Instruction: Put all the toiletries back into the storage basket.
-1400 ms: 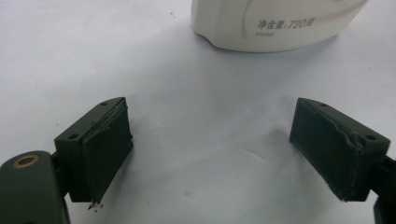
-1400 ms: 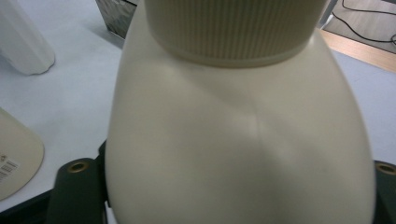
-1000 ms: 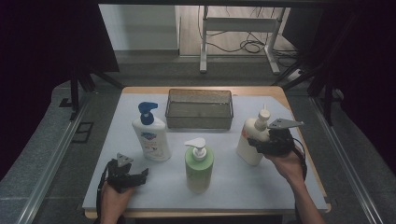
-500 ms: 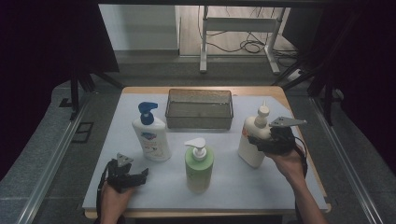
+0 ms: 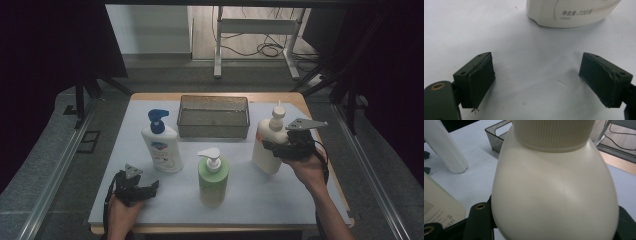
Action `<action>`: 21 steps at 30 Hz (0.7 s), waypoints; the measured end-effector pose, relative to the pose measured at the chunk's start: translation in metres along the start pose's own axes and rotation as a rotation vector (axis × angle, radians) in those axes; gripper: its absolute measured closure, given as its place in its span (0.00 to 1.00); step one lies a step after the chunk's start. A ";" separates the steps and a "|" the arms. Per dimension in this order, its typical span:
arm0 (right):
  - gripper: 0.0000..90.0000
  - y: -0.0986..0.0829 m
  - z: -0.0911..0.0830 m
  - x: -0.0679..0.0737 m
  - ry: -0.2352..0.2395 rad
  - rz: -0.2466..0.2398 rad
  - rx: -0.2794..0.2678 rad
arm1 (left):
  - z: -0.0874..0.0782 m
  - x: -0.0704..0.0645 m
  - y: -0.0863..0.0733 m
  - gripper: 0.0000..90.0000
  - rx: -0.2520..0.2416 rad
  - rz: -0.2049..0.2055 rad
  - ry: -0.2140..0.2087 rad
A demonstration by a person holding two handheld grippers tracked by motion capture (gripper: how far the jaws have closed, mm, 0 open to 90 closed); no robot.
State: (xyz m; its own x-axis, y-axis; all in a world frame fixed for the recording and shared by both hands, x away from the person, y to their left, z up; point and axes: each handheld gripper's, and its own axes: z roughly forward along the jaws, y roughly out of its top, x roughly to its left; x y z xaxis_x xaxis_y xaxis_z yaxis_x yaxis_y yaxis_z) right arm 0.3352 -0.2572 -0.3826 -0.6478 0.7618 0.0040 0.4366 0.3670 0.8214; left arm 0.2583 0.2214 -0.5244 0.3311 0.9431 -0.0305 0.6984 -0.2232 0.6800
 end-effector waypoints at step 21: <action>0.44 0.030 0.004 0.007 0.024 -0.014 -0.023 | 0.000 0.000 0.000 0.13 0.000 0.000 -0.001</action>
State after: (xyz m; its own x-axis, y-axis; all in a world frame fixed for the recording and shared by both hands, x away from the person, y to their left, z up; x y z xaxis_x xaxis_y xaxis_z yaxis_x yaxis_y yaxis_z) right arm 0.3466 -0.2391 -0.3599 -0.6686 0.7436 0.0063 0.4136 0.3649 0.8342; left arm 0.2583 0.2214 -0.5244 0.3313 0.9430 -0.0312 0.6985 -0.2229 0.6800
